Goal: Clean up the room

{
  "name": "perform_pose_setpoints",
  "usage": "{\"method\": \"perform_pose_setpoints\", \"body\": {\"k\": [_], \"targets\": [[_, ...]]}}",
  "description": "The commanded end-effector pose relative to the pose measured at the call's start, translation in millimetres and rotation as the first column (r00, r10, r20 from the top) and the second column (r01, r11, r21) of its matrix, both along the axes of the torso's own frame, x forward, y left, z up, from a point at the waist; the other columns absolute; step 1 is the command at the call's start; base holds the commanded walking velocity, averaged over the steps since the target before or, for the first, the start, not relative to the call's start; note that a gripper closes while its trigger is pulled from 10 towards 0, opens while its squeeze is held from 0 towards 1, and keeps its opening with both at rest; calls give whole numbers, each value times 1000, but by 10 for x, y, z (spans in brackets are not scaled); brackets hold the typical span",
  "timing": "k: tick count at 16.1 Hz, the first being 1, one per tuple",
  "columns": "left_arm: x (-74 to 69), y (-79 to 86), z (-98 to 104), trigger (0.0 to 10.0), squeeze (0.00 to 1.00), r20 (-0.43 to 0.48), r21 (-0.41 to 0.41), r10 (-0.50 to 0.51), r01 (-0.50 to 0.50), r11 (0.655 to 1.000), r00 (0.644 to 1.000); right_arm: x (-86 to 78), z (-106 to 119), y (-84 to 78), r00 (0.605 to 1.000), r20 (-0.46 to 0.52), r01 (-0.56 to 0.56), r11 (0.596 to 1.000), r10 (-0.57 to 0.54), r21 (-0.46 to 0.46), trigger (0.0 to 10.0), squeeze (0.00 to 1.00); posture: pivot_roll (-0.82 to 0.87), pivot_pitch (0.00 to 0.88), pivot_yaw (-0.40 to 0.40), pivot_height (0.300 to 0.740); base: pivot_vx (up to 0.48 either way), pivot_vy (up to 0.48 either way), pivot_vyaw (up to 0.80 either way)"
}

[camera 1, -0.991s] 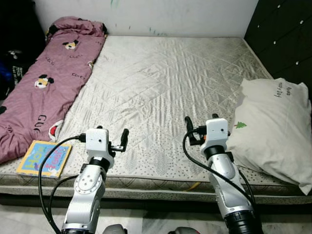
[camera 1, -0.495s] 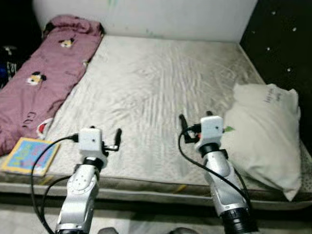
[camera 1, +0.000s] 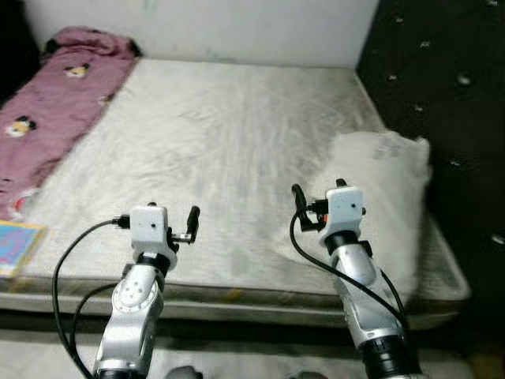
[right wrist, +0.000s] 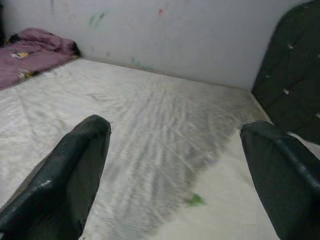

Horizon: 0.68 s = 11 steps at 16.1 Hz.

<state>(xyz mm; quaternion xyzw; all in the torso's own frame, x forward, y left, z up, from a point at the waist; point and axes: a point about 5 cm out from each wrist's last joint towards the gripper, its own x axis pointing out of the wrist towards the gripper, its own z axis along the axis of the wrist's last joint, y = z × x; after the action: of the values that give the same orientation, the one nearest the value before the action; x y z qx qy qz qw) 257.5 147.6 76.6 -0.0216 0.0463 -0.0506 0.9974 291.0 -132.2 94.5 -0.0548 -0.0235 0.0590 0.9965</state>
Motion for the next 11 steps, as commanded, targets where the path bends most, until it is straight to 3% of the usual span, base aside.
{"method": "perform_pose_setpoints", "body": {"k": [1,9,11], "targets": [[3,-23,16,10000,0,4,0,-3,3,1000,1000,17,16,-30,1000,2,4,1000,-4,-4,10000,0,28,0,-2,740,0,-341,0],[-3,-29,7,10000,0,3,-4,-4,4,1000,1000,12,5,-37,1000,1,3,1000,-3,-7,10000,0,26,0,-4,740,0,-339,0],[-6,-28,4,10000,0,3,-17,-3,3,1000,1000,13,2,-37,1000,-2,2,1000,-2,-7,10000,0,26,0,-4,740,0,-122,0]]}}
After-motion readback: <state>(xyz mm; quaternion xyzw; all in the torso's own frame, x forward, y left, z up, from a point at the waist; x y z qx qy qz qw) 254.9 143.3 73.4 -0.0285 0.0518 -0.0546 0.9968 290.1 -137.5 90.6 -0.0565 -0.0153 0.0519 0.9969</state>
